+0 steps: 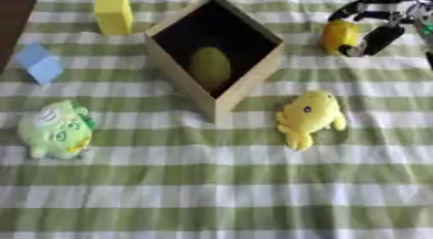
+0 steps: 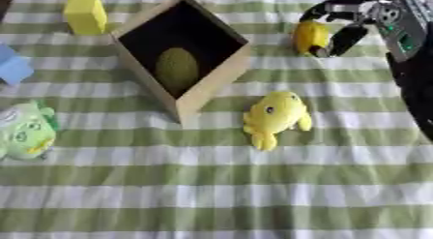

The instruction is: Pick up objects on the table and place them in the box.

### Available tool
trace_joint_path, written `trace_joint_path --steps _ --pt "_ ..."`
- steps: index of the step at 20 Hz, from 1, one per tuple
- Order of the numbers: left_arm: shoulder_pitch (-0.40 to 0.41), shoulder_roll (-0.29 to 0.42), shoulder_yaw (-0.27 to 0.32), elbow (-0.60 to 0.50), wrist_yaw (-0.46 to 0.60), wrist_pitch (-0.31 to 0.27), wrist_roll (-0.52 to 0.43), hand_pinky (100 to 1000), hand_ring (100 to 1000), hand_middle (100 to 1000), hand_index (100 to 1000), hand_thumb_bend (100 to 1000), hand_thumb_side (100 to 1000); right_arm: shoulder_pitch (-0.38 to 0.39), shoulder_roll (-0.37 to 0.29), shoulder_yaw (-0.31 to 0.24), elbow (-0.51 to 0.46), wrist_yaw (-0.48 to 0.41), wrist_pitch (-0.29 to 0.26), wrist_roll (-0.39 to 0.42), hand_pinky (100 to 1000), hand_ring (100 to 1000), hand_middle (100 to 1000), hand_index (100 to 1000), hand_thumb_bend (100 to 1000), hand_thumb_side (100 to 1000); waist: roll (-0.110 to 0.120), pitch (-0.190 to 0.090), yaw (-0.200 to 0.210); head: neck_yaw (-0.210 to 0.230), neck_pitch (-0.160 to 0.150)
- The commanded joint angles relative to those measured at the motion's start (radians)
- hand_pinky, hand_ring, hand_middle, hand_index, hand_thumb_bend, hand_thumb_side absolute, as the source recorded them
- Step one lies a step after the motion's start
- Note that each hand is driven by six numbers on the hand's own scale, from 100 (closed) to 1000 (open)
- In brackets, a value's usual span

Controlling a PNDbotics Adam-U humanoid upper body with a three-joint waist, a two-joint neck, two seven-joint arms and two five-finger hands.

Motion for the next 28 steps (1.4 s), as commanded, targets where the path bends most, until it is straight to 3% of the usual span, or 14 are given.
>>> trace_joint_path --steps 1,3,6,13,18,23,28 --pt "-0.006 0.007 0.003 -0.015 0.005 0.001 -0.003 787 786 705 876 100 764 -0.015 -0.015 -0.007 -0.002 0.005 0.000 -0.030 934 957 791 838 153 100 0.003 -0.167 0.001 -0.002 -0.010" --pt "-0.005 0.007 0.003 -0.015 0.005 0.001 -0.004 787 787 705 876 100 764 -0.011 -0.013 -0.007 -0.010 -0.011 -0.006 -0.052 925 930 747 800 122 100 0.002 -0.167 0.001 0.000 -0.010" --pt "-0.004 0.006 0.003 -0.015 0.006 0.002 -0.004 787 787 705 875 100 764 -0.006 -0.016 -0.006 -0.021 -0.028 -0.002 -0.092 897 824 584 658 102 100 0.002 -0.168 0.000 -0.001 -0.009" --pt "-0.004 0.006 0.004 -0.015 0.007 0.001 -0.005 787 788 706 875 100 763 0.009 -0.030 0.000 -0.094 -0.089 -0.001 -0.203 884 780 531 598 100 100 0.001 -0.169 -0.001 -0.001 -0.008" --pt "-0.008 0.008 0.003 -0.015 0.007 -0.001 -0.006 788 789 707 875 100 759 -0.001 -0.042 0.007 -0.288 -0.169 -0.003 -0.232 881 761 523 589 100 100 0.002 -0.171 -0.001 -0.002 -0.007" --pt "-0.011 0.011 0.000 -0.015 0.008 -0.002 -0.008 788 790 708 875 100 757 -0.053 0.001 0.072 -0.493 -0.283 0.040 -0.234 883 737 527 595 100 100 0.002 -0.178 0.000 -0.014 -0.001" --pt "-0.017 0.008 -0.005 -0.015 0.013 -0.001 -0.014 788 791 708 875 100 754 -0.113 0.106 0.182 -0.557 -0.320 0.114 -0.218 890 736 536 605 100 100 0.002 -0.186 0.006 -0.029 0.009"
